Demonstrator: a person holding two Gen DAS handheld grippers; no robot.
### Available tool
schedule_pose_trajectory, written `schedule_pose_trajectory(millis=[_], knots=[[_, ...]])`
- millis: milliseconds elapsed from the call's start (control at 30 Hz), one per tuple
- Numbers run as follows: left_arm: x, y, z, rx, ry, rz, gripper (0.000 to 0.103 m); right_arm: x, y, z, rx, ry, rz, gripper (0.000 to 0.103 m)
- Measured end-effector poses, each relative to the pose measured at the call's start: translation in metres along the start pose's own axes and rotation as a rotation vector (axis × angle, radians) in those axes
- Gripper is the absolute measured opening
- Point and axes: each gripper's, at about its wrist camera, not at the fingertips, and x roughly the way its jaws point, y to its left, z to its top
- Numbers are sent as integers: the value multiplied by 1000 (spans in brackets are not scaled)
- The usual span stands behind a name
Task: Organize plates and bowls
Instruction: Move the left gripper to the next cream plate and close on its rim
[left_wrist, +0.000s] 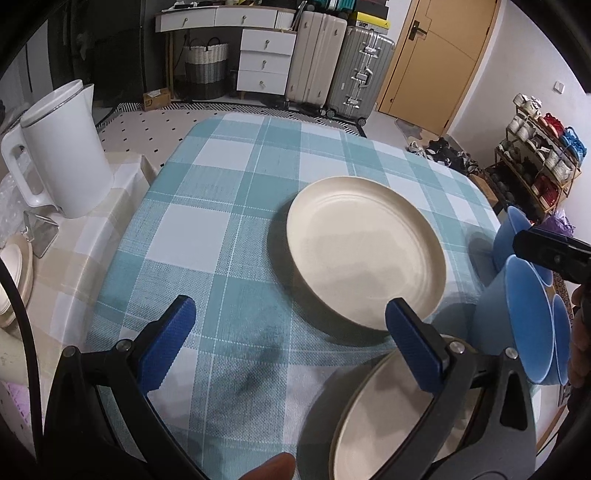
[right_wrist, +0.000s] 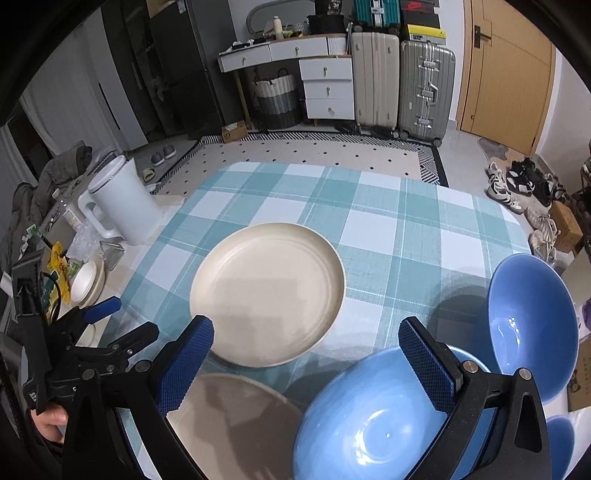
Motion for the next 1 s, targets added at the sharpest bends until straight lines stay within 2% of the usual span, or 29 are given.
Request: schedule_pose_trajectory(millis=[633, 733, 800, 1000], knots=[[59, -3, 17, -3, 81, 54, 102, 72, -11, 20, -27, 142, -1, 100], [67, -5, 19, -2, 94, 54, 103, 82, -13, 22, -34, 166, -3, 93], [71, -5, 21, -4, 98, 52, 103, 89, -14, 23, -41, 188, 0, 84], [79, -4, 25, -7, 109, 44, 102, 106, -14, 26, -64, 232, -16, 81]])
